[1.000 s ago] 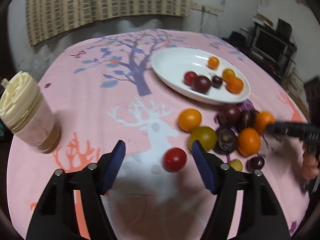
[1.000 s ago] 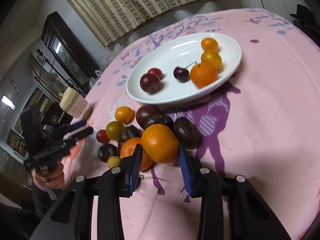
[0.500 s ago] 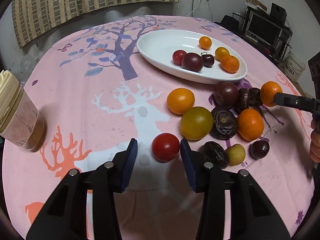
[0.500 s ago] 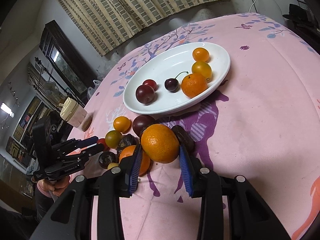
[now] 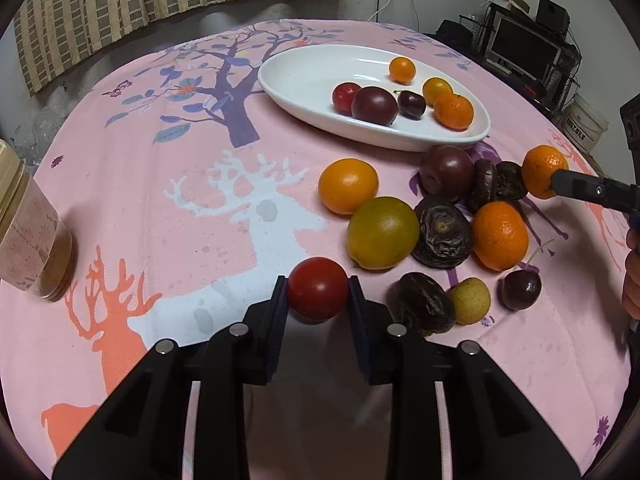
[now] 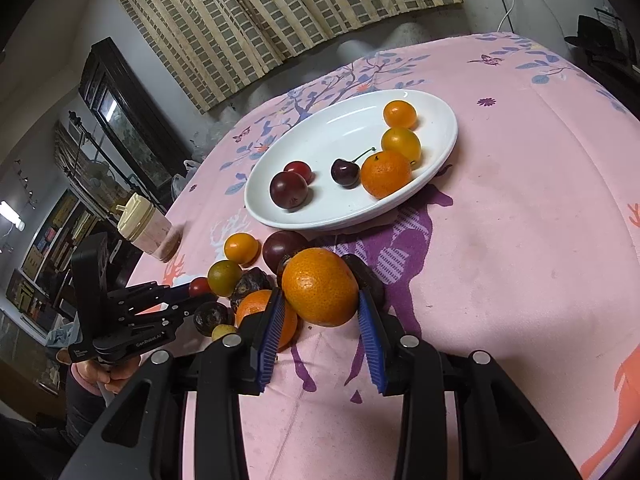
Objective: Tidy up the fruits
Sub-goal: 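Grasp a red cherry tomato with the left tool while the right tool grasps a mandarin, then place the tomato and mandarin into the white plate, opening both tools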
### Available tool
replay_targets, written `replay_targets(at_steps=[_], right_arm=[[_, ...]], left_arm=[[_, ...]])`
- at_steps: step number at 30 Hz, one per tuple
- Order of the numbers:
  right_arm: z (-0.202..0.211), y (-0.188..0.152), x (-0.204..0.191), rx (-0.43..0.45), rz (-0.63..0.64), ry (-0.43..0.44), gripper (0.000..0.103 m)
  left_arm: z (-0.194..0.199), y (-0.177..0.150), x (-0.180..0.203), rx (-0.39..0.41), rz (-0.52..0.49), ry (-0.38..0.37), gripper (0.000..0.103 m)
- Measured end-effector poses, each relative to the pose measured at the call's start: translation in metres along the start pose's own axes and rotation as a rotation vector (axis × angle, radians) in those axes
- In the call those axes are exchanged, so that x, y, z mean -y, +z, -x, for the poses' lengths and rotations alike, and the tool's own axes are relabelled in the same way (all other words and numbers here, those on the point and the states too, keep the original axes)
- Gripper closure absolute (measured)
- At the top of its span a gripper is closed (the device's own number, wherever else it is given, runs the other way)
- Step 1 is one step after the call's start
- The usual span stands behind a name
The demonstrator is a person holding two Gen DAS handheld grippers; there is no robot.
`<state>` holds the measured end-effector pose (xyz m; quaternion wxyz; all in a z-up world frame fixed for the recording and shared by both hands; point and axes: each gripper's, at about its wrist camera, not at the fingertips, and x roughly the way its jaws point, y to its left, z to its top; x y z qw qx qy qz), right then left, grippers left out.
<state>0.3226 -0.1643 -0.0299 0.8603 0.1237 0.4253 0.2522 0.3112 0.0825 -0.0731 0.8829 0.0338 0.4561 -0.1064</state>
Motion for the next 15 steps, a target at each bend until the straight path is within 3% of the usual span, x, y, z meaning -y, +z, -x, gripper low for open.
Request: replay_targets(at_steps=[3, 6, 10, 15], right_arm=[[0.003, 0.002, -0.001, 0.027, 0.023, -0.048, 0.065], [-0.001, 0.020, -0.004, 0.049, 0.045, -0.073, 0.065], [-0.018, 0.055, -0.007, 0.094, 0.068, -0.123, 0.065], [-0.053, 0.089, -0.021, 0.107, 0.137, -0.156, 0.065]], left_arm=[[0.010, 0.006, -0.007, 0.018, 0.053, -0.038, 0.074], [0.028, 0.035, -0.010, 0.074, 0.084, -0.113, 0.074], [0.033, 0.091, -0.001, 0.160, 0.070, -0.087, 0.074], [-0.004, 0.146, 0.002, 0.144, 0.132, -0.090, 0.074]])
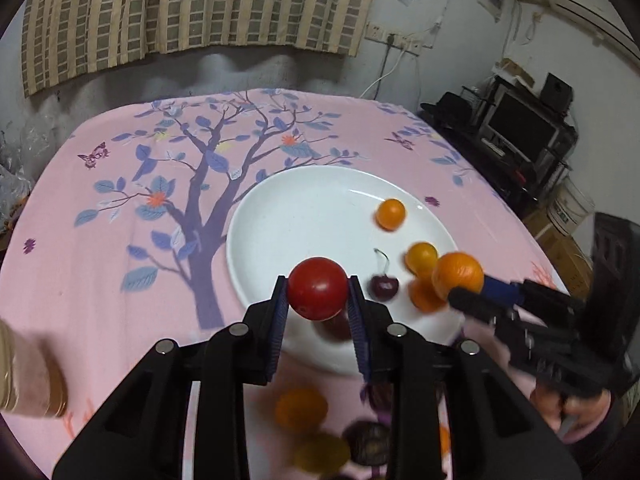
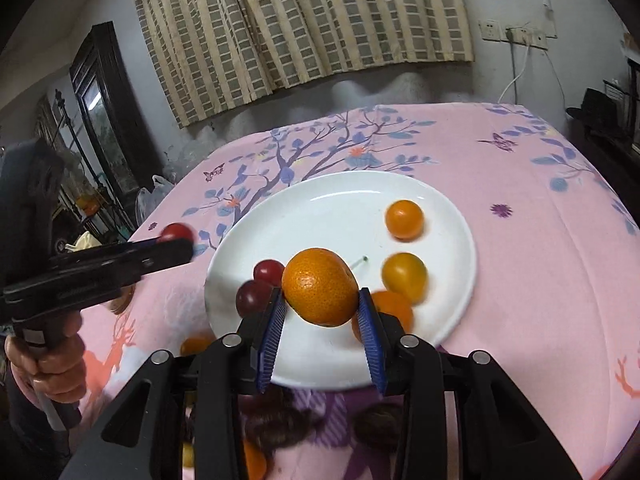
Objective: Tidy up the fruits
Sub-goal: 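Place the tomato and mandarin into the white plate, opening both tools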
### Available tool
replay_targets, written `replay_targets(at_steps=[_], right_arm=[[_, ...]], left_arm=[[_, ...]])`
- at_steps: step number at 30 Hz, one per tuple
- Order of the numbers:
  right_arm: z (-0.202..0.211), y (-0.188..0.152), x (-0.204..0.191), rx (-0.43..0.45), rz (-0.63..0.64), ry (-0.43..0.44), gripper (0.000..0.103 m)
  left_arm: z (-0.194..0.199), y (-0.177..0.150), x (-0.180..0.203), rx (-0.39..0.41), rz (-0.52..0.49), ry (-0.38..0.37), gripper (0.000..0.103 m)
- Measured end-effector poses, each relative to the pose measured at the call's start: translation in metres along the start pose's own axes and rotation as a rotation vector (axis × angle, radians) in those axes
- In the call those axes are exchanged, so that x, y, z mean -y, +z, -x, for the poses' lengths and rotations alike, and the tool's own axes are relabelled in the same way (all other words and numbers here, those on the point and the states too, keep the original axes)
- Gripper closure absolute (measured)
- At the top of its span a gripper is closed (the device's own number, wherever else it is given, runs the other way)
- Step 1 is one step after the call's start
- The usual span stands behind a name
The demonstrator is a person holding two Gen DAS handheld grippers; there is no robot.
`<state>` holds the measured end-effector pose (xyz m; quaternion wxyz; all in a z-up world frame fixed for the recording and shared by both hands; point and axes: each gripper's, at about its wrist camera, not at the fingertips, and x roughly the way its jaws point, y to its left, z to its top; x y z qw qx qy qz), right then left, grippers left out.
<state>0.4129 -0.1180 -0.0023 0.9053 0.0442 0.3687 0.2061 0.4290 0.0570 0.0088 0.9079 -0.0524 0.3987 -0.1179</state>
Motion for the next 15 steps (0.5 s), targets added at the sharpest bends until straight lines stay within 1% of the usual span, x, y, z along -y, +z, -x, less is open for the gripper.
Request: replay_targets(at_steps=[4, 5, 6, 7, 8, 9, 10, 11, 13, 14, 15], right_arm=[[-0.026, 0.008, -0.005, -0.039, 0.030, -0.007, 0.065], [-0.029, 0.008, -0.006, -0.046, 0.036, -0.007, 0.065], [-0.033, 0.009, -0.006, -0.059, 0.044, -0.002, 0.064], [-0.035, 0.009, -0.006, -0.063, 0.047, 0.000, 0.063], [-0.034, 0.009, -0.006, -0.060, 0.050, 0.001, 0.062], [-0.030, 0.009, -0.007, -0.056, 0.053, 0.005, 0.062], [-0.025, 0.009, -0.007, -0.049, 0.055, 0.009, 0.061], [-0.019, 0.009, -0.009, -0.040, 0.058, 0.013, 0.061], [-0.005, 0.007, -0.011, -0.023, 0.058, 0.023, 0.061], [0.002, 0.005, -0.013, -0.016, 0.059, 0.033, 0.061], [0.012, 0.001, -0.016, -0.006, 0.064, 0.046, 0.061]], left_arm=[[-0.047, 0.015, -0.003, -0.069, 0.004, 0.067, 0.074], [-0.054, 0.016, -0.005, -0.085, 0.011, 0.072, 0.074], [-0.060, 0.017, -0.007, -0.102, 0.018, 0.077, 0.071], [-0.063, 0.017, -0.008, -0.105, 0.020, 0.091, 0.059], [-0.061, 0.017, -0.008, -0.090, 0.011, 0.115, 0.052], [-0.058, 0.017, -0.007, -0.072, 0.000, 0.136, 0.041], [-0.052, 0.016, -0.004, -0.049, -0.015, 0.155, 0.035], [-0.046, 0.014, -0.003, -0.037, -0.024, 0.159, 0.033], [-0.031, 0.008, -0.001, -0.033, -0.035, 0.157, 0.024], [-0.022, 0.003, 0.000, -0.028, -0.037, 0.154, 0.021], [-0.010, -0.005, 0.000, -0.013, -0.041, 0.151, 0.015]])
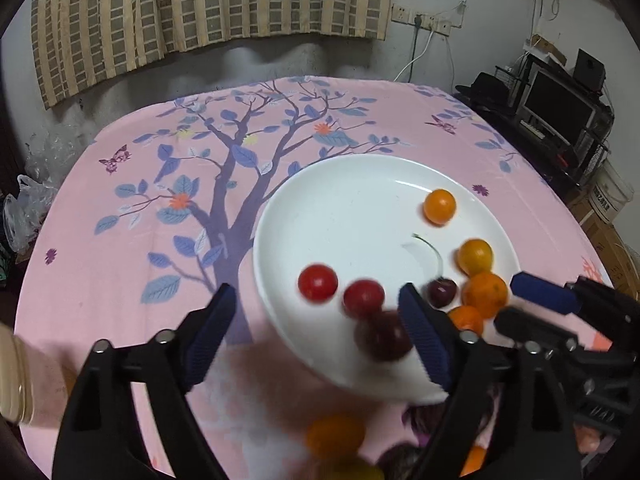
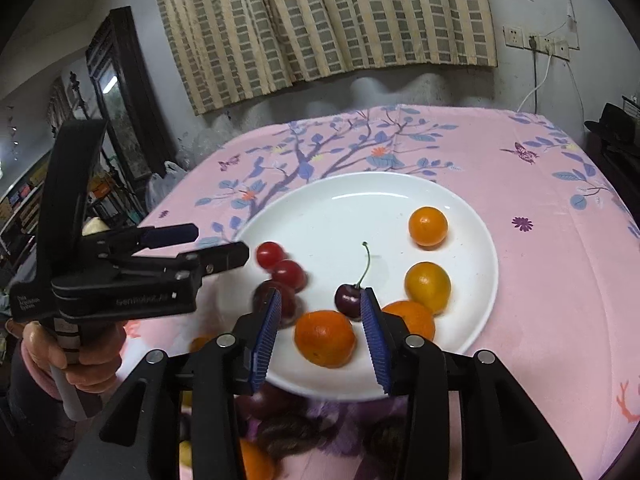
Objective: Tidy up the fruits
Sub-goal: 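Place the tomato and mandarin into the white plate, opening both tools, then grasp a dark brown dried fruit with the left tool while the right tool grasps a mandarin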
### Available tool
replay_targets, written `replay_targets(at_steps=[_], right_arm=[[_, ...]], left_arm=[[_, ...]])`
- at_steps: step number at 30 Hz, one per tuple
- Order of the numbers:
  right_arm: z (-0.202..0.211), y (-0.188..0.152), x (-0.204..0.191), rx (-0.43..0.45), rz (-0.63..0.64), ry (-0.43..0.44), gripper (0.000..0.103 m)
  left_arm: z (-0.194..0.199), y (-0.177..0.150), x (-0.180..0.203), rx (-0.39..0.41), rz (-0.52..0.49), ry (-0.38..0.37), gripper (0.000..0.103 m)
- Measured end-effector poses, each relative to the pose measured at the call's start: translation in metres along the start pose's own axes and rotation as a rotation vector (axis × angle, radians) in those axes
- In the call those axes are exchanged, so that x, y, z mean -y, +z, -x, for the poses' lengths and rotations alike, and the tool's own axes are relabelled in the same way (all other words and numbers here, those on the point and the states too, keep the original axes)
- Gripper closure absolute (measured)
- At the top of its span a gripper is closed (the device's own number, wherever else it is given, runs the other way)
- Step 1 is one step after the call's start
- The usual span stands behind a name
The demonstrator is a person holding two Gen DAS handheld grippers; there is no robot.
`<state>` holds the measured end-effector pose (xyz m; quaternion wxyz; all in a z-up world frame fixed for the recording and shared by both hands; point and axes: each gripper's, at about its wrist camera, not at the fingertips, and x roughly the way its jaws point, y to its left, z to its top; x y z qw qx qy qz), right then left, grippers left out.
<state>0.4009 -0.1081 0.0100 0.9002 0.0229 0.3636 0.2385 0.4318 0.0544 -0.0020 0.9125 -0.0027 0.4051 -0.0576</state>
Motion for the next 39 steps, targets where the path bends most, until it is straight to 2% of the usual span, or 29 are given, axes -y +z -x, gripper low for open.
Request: replay_targets(at_steps=[2, 5, 10, 13, 17, 20, 29, 31, 33, 35, 39], right_arm=[[0.017, -0.012, -0.009, 0.014, 0.024, 0.003, 0.056], [0.031, -0.033, -0.021, 0.026, 0.043, -0.011, 0.052], [0.032, -0.069, -0.039, -0.051, 0.049, 0.028, 0.052], [0.030, -0.085, -0.049, -0.098, 0.069, 0.029, 0.052], [0.026, -0.095, -0.057, -0.133, 0.097, 0.012, 0.052], [0.021, -0.100, -0.059, -0.157, 0.103, 0.002, 0.052], [0.010, -0.105, -0.056, -0.193, 0.094, -0.008, 0.052], [0.009, -0.104, -0.056, -0.194, 0.091, 0.004, 0.057], [0.010, -0.103, -0.055, -0.190, 0.085, 0.007, 0.058], [0.016, -0.099, -0.050, -0.162, 0.048, 0.026, 0.058], [0.027, -0.092, -0.037, -0.111, -0.014, 0.041, 0.058]], left_arm=[[0.020, -0.017, -0.003, 0.028, -0.011, 0.017, 0.010], [0.045, -0.047, -0.011, 0.057, 0.006, 0.054, 0.008], [0.064, -0.093, -0.031, 0.085, 0.102, 0.061, 0.008], [0.062, -0.114, -0.044, 0.054, 0.157, 0.088, 0.008], [0.063, -0.123, -0.055, 0.046, 0.195, 0.102, 0.008], [0.064, -0.124, -0.058, 0.039, 0.208, 0.086, 0.008], [0.065, -0.124, -0.052, 0.032, 0.189, 0.078, 0.008], [0.064, -0.124, -0.051, 0.031, 0.185, 0.078, 0.008], [0.064, -0.124, -0.050, 0.026, 0.182, 0.078, 0.008], [0.062, -0.124, -0.049, 0.011, 0.173, 0.050, 0.008], [0.064, -0.129, -0.029, -0.024, 0.053, -0.106, 0.009]])
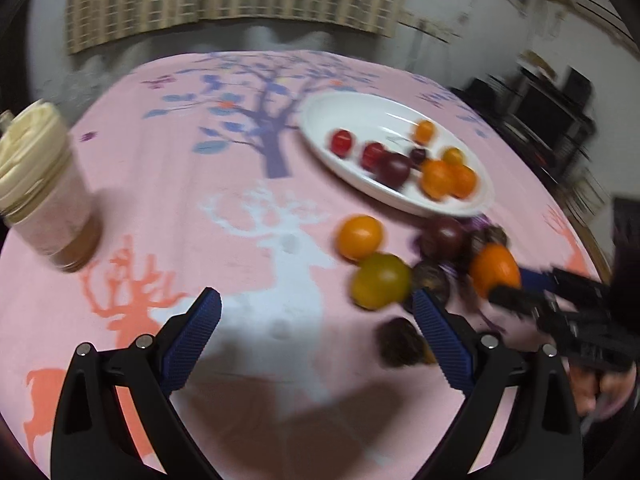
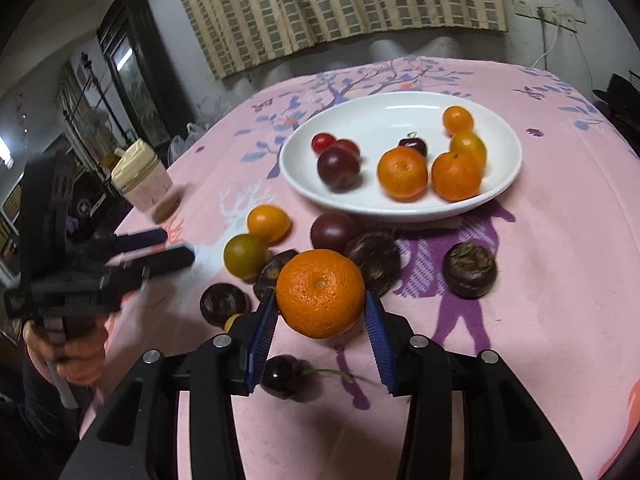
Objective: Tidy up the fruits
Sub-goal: 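Grasp a dark brown dried fruit with the left tool while the right tool grasps a mandarin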
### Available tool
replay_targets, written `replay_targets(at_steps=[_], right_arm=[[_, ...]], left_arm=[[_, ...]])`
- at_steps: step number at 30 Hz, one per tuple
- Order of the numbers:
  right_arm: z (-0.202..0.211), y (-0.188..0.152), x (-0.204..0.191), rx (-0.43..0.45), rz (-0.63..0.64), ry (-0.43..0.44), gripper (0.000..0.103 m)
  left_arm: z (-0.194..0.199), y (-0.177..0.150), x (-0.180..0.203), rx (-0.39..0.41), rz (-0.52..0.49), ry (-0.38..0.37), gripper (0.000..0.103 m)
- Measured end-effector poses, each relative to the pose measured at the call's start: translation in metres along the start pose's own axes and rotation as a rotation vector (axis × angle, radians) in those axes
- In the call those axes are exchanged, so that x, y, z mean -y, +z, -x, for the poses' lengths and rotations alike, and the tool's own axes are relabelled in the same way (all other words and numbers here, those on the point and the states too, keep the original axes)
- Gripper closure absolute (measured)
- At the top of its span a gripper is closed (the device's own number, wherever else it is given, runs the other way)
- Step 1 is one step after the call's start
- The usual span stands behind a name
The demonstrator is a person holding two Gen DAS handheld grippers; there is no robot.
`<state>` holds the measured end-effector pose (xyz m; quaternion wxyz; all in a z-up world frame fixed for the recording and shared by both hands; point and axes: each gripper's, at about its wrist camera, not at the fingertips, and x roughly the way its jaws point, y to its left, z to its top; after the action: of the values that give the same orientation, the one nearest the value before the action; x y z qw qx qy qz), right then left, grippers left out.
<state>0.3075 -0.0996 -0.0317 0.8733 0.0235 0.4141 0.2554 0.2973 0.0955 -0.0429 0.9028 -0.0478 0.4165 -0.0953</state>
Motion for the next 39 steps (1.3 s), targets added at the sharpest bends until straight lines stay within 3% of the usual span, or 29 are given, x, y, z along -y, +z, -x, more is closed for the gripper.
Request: replay_targets(at_steps=[3, 6, 14, 21, 22, 30, 32, 39], right_arm=[[0.003, 0.002, 0.005, 0.010, -0.019, -0.006, 0.058], [0.003, 0.003, 0.005, 0.013, -0.021, -0.015, 0.058], [0.002, 0.004, 0.005, 0.006, -0.013, -0.020, 0.058], [0.002, 0.004, 0.005, 0.007, -0.014, -0.016, 0.058], [0.002, 0.004, 0.005, 0.008, -0.013, -0.017, 0.058], [0.003, 0.003, 0.005, 0.014, -0.017, -0.018, 0.058], [0.004, 0.003, 0.004, 0.019, -0.014, -0.018, 0.058], [0.003, 0.003, 0.006, 0.016, -0.018, -0.017, 0.058]], left_arm=[[-0.001, -0.008, 0.023, -0.012, -0.140, -0.022, 0.032], [-0.003, -0.015, 0.029, -0.031, -0.182, -0.036, 0.041], [-0.011, -0.023, 0.028, -0.081, -0.171, -0.089, 0.046], [-0.020, -0.023, 0.032, -0.104, -0.156, -0.145, 0.065], [-0.020, -0.023, 0.031, -0.110, -0.148, -0.167, 0.071], [-0.017, -0.022, 0.031, -0.117, -0.143, -0.182, 0.074], [-0.013, -0.021, 0.029, -0.102, -0.135, -0.187, 0.080], [-0.009, -0.017, 0.021, -0.088, -0.109, -0.195, 0.081]])
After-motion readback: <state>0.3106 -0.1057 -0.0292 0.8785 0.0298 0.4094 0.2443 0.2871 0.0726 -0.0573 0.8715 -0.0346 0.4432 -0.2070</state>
